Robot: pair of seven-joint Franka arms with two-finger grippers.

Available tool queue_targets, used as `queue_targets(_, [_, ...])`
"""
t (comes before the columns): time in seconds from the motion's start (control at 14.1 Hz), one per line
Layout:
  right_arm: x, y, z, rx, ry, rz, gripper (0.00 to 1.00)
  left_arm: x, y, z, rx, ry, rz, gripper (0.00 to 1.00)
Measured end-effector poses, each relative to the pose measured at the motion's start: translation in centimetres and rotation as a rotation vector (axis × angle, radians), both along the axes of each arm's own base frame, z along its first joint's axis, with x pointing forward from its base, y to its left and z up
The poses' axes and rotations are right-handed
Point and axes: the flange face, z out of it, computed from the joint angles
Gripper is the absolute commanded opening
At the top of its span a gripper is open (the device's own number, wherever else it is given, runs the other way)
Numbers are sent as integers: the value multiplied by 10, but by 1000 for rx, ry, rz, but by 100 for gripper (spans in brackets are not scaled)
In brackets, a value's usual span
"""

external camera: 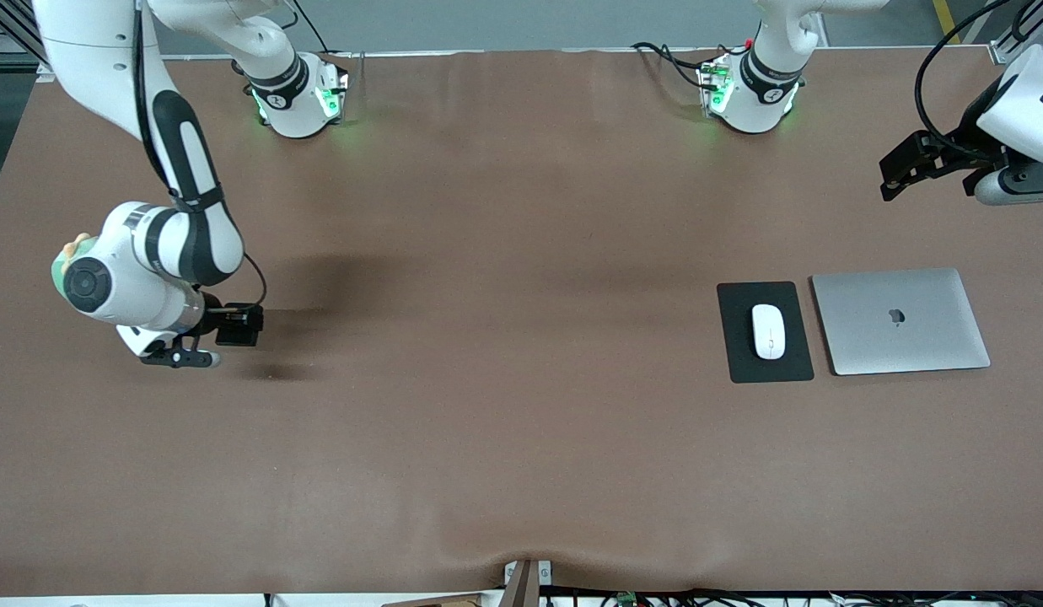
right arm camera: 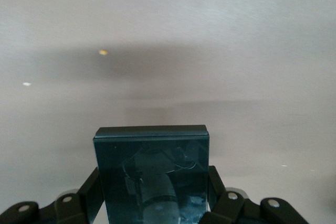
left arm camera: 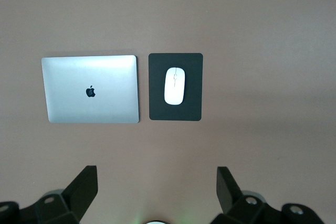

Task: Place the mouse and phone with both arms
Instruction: 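Carry the phone with the right gripper toward the green plush toy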

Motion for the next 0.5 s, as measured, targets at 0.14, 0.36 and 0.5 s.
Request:
queue_targets(0.14, [-10, -28, -8, 6, 0, 19, 0, 0, 0, 0, 0, 1, 0, 100])
queue_targets(0.36, [-30, -57, -25, 1, -10, 40, 0, 0, 0, 0, 0, 0, 0, 100])
queue_targets(0.5, [-39, -60, -32, 3, 1, 48, 0, 0, 0, 0, 0, -1, 0, 100])
